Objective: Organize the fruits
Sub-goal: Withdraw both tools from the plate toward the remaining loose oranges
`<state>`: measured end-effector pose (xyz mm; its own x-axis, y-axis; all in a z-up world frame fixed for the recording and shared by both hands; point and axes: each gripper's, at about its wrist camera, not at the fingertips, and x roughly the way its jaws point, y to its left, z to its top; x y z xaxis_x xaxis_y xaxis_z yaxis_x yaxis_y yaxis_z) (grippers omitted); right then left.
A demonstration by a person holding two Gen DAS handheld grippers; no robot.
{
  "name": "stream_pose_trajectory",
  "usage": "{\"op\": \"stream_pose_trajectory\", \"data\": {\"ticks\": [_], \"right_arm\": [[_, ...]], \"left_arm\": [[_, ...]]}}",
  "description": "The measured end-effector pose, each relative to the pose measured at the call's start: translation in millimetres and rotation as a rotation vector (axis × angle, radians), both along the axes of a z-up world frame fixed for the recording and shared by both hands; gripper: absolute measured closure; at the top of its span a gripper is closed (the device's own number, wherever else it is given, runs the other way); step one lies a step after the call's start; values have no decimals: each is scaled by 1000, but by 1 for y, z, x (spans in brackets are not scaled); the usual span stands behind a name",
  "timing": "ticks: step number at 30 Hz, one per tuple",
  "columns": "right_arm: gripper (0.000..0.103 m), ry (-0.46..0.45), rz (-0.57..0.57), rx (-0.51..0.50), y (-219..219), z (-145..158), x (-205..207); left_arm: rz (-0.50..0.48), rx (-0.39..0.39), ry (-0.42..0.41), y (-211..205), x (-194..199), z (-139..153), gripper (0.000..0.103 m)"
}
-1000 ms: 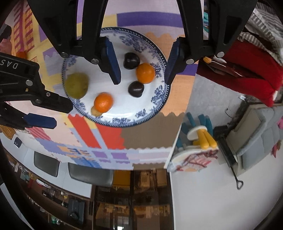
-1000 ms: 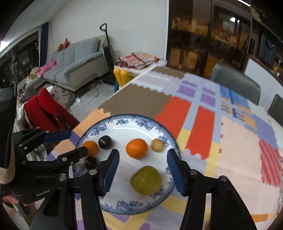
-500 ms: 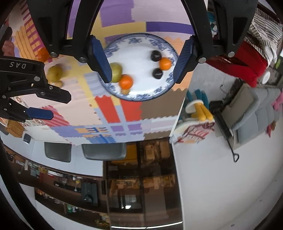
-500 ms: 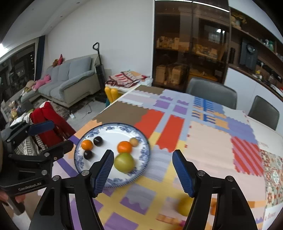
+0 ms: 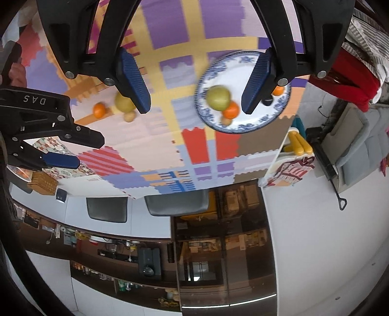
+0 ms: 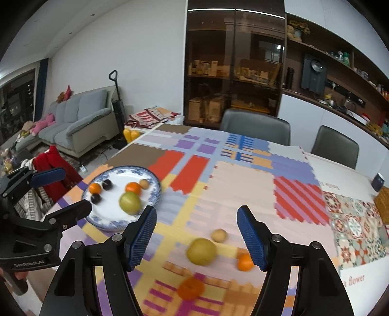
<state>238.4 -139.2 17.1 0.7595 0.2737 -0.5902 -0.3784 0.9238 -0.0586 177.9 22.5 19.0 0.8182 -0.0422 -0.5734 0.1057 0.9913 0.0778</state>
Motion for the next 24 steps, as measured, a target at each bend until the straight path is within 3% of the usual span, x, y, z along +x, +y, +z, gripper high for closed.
{"op": "stream_pose_trajectory", "data": {"ticks": [10,24], "right_arm": [[34,14,4,-23,-49,-18,-3],[34,93,24,-60,-85,-66,8]], "left_arm": [[-61,-10,35,-52,-2,-26,26],[-169,-4,204,-99,15,-76,27]]}}
